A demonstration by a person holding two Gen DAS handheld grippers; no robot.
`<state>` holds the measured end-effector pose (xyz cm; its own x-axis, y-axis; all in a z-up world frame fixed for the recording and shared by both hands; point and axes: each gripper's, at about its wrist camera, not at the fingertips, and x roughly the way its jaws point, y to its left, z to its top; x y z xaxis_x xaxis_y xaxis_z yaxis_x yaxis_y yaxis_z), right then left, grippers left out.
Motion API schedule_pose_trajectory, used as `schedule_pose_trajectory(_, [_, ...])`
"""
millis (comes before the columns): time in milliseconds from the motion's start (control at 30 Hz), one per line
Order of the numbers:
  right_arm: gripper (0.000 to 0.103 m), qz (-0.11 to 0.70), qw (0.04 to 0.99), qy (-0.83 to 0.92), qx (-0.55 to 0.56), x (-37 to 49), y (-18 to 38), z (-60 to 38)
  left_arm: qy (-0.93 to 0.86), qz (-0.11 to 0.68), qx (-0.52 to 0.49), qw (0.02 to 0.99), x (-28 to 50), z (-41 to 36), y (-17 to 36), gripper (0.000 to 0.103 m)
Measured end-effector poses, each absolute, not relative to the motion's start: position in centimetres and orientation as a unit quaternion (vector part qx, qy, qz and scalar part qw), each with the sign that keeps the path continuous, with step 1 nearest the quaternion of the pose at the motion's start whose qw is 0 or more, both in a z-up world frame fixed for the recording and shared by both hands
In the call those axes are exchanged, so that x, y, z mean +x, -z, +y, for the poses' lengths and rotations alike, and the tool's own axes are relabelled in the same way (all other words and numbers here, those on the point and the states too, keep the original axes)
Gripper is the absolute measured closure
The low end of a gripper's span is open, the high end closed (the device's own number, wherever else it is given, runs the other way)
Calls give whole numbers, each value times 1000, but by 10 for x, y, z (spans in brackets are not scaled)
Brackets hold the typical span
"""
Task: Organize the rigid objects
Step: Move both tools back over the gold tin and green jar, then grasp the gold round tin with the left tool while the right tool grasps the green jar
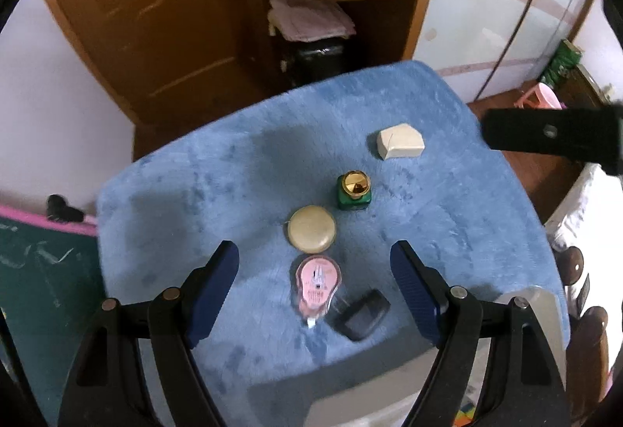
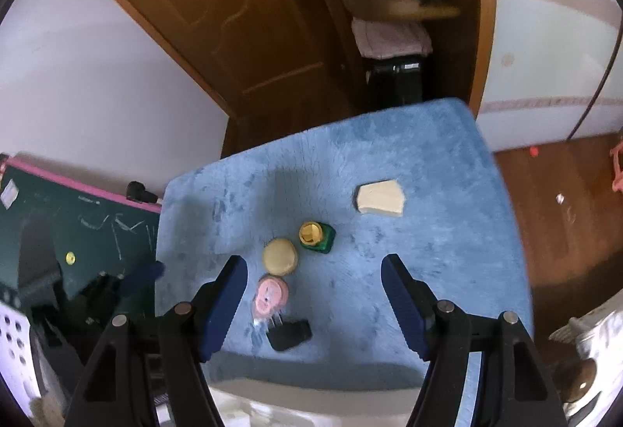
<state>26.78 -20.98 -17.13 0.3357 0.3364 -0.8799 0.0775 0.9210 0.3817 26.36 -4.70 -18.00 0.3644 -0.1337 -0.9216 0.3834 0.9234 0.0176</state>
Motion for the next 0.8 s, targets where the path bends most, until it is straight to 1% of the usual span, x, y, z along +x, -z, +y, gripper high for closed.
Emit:
schedule_pose_trajectory(200, [31,612,762,-72,199,303,237,-185,191,554,106,803,282,-45,226,20])
schedule_pose_trajectory(433, [31,659,719,-53,214,329,307,-160,199,561,91,798,291,-38,255,20])
schedule_pose_trajectory(467, [33,664,714,-49,215,332,314,-158,202,560,87,799,292,-37,257,20])
schedule_pose_trajectory(533, [40,672,707,-42,215,338,326,-152,201,561,80,799,293,-35,261,20])
schedule_pose_trajectory(667, [46,688,695,-30,208,348,344,-142,203,564,75,797,294,-34,266,21])
schedule_pose_trajectory(700, [53,692,692,-27,203,349,347,-140,204,565,75,796,295,-35,267,20])
schedule_pose_trajectory(733, [56,698,689,-22,194,351,350,-137,205,565,76,795,296,-36,268,21])
schedule_pose_trajectory(800, [58,699,693,-16,176,351,350,-133,204,567,80,794,298,-39,271,21])
